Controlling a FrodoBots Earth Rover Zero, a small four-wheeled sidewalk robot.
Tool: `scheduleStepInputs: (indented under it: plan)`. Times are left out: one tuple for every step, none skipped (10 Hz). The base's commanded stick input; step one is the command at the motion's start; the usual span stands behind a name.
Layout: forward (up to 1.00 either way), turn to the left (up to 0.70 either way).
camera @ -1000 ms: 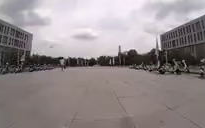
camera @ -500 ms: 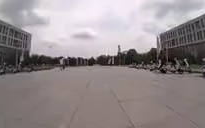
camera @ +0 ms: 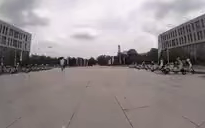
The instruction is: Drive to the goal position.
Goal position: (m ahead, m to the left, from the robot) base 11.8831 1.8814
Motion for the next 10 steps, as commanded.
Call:
scheduleStepInputs:
  plan:
    - [0.6, 0.15]
    - [0.6, 0.15]
    - [0.6, 0.15]
    - [0.6, 0.15]
    - [0.6, 0.15]
    - [0.6, 0.14]
    - [0.6, 0.11]
    - [0.6, 0.07]
    - [0.6, 0.06]
    - [0.6, 0.05]
